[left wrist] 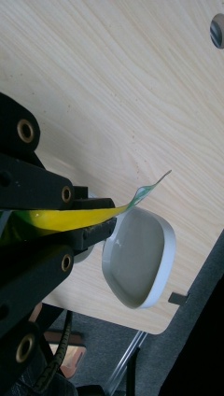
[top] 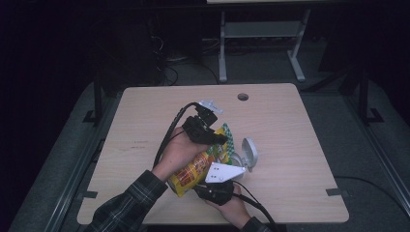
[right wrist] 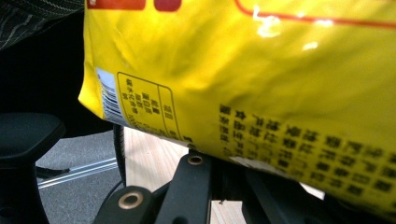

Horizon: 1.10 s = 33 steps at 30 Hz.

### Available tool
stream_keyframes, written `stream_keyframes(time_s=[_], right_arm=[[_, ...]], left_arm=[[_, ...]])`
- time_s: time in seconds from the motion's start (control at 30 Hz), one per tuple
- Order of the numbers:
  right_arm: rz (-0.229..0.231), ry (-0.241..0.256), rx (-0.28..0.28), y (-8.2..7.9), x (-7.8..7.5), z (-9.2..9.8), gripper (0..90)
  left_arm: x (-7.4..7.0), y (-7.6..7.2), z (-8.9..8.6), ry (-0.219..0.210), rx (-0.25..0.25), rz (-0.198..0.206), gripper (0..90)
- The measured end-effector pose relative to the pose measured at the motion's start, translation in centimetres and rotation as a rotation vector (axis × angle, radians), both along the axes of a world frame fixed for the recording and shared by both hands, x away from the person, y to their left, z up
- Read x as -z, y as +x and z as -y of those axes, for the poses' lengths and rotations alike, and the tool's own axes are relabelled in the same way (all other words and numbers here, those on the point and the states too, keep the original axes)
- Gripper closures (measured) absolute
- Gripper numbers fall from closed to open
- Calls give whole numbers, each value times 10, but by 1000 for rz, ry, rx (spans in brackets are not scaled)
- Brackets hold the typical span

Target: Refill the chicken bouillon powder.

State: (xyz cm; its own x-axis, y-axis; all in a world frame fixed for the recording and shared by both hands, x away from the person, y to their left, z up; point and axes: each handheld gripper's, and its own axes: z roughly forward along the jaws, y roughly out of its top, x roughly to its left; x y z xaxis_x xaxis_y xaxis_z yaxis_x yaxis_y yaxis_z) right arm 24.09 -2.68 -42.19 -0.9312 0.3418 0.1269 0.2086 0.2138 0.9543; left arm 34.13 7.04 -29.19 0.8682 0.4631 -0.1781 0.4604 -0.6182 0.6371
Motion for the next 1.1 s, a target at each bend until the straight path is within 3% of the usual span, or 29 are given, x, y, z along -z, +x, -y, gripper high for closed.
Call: stream_keyframes(time_s=[1.1], right_arm=[[18,24,13,-2,-8,3,900]], left_arm=[[-8,2,8,32,11,1,900]])
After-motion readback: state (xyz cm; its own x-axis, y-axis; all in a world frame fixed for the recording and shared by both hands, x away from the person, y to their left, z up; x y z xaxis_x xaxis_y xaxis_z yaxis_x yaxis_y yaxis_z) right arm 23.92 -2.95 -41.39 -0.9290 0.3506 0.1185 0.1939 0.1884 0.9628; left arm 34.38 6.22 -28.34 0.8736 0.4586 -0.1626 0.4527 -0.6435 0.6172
